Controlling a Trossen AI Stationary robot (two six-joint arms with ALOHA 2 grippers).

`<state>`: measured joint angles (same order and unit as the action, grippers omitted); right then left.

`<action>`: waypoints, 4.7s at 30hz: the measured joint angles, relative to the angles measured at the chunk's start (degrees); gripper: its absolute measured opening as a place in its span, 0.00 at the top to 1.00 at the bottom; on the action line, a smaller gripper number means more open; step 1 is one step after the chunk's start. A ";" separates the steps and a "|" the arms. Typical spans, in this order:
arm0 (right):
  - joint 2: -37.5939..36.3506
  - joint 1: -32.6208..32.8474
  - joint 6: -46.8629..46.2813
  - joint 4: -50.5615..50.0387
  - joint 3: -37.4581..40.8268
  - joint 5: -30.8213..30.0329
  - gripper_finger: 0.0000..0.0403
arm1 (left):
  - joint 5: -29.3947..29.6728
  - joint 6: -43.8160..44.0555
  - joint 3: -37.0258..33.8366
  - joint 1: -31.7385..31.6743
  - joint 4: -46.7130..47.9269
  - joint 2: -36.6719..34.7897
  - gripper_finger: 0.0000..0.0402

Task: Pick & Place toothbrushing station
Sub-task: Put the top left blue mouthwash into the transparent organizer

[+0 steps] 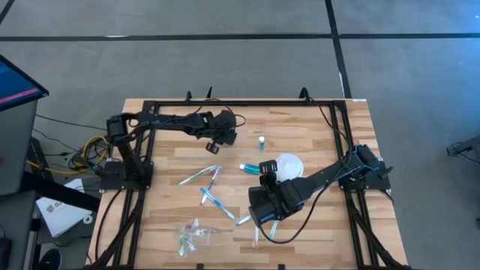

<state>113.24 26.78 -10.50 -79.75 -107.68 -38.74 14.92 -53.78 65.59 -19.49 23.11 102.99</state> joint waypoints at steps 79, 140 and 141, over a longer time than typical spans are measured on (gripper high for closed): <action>-0.01 -0.19 -1.57 0.00 -0.02 1.46 0.80 | -3.95 -10.93 0.89 -2.34 6.20 7.90 0.78; 0.01 -0.19 -1.07 1.41 -0.02 1.46 0.80 | -24.45 45.98 -38.20 18.19 -25.05 -45.22 0.79; 0.01 -0.19 -1.01 1.64 -0.02 1.48 0.80 | -24.48 47.06 -39.01 18.72 -26.19 -45.27 0.79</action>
<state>113.25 26.59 -11.51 -78.11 -107.70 -37.26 -9.56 -6.72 26.58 -0.77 -3.08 57.72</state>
